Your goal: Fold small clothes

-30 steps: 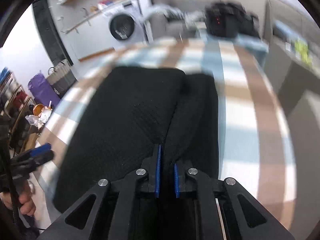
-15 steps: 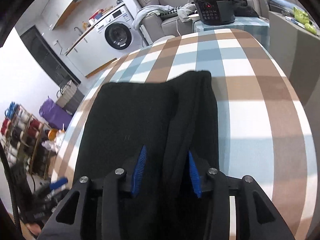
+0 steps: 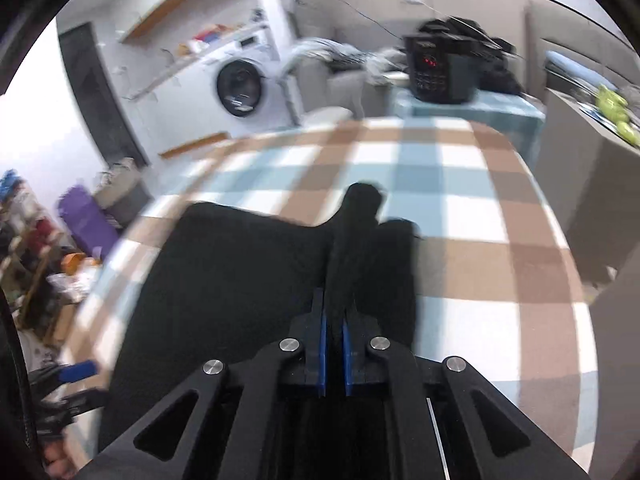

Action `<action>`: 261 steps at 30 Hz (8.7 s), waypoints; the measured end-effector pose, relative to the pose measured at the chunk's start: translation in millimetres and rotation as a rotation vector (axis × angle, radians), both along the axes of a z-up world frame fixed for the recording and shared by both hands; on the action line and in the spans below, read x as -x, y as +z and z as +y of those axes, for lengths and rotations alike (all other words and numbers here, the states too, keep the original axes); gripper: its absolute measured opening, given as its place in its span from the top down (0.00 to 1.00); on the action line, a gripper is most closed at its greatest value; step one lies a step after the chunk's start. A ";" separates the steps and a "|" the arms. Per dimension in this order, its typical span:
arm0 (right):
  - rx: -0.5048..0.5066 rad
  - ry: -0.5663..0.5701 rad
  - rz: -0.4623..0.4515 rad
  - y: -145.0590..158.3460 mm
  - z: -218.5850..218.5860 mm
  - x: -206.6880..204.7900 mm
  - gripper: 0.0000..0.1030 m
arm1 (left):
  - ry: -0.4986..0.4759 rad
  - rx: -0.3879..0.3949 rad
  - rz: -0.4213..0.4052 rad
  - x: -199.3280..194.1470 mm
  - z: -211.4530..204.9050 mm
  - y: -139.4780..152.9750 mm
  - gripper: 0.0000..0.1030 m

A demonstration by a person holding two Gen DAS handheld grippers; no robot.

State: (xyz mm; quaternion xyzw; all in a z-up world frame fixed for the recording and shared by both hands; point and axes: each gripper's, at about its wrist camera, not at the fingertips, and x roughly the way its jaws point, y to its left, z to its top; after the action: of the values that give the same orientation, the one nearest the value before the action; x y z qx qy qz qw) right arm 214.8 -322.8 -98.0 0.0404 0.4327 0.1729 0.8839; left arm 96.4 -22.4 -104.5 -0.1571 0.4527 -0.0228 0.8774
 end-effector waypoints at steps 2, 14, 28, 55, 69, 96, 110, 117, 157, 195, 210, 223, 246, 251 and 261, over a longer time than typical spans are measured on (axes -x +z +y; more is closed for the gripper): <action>-0.038 -0.045 0.072 -15.5 -12.1 -10.9 0.90 | -0.008 0.000 -0.001 -0.4 -3.0 0.0 0.34; -0.177 0.031 0.108 18.9 -49.0 137.8 0.73 | -0.054 -0.012 -0.009 24.3 -18.8 0.4 0.34; -0.155 0.075 0.046 9.0 -42.6 191.6 0.94 | -0.069 -0.035 -0.013 55.1 -29.4 5.2 0.34; -0.147 -0.016 0.078 -17.2 -53.1 195.3 0.89 | -0.408 -0.144 -0.055 77.5 -130.0 -8.7 0.29; -0.174 0.060 -0.007 -4.3 -50.5 207.9 0.94 | -0.431 -0.140 -0.052 77.3 -128.5 -12.8 0.26; 0.007 0.109 -0.049 -3.4 -19.2 216.6 0.75 | -0.336 -0.047 -0.087 60.1 -89.8 -4.5 0.29; 0.110 0.147 -0.036 -20.5 16.8 155.4 0.75 | -0.296 -0.148 -0.055 0.5 -73.7 -13.4 0.29; 0.026 0.080 0.031 -11.8 4.4 116.2 0.68 | -0.228 -0.083 -0.063 -6.5 -50.3 -6.7 0.30; 0.186 0.157 0.099 -18.9 44.2 51.1 0.71 | -0.256 -0.083 -0.055 -103.1 -21.7 -17.1 0.47; 0.080 0.074 0.153 -24.8 1.4 82.8 0.76 | -0.148 -0.142 -0.075 -111.3 -1.7 -0.3 0.48; 0.085 0.076 0.099 -19.9 -0.1 110.0 0.86 | -0.117 -0.120 -0.054 9.6 -24.7 6.3 0.47; -0.087 0.064 0.036 -11.5 -39.5 185.9 0.91 | -0.320 -0.146 -0.047 81.3 -101.8 -6.2 0.42; -0.167 -0.006 0.138 -36.9 -55.6 168.4 0.69 | -0.105 -0.046 -0.002 81.4 -41.9 -15.3 0.45; -0.158 -0.018 0.111 -36.9 -42.4 172.1 0.76 | -0.114 -0.045 -0.008 67.0 -43.8 -17.5 0.73; -0.143 -0.077 0.084 -38.2 8.2 137.6 0.76 | -0.066 -0.109 -0.043 4.9 -6.2 -16.9 0.73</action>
State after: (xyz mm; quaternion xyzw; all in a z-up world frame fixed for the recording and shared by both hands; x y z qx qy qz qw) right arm 77.2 -314.6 -136.2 0.1272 0.4543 0.1672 0.8657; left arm 91.5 -28.6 -121.4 -0.0938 0.4392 -0.0304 0.8929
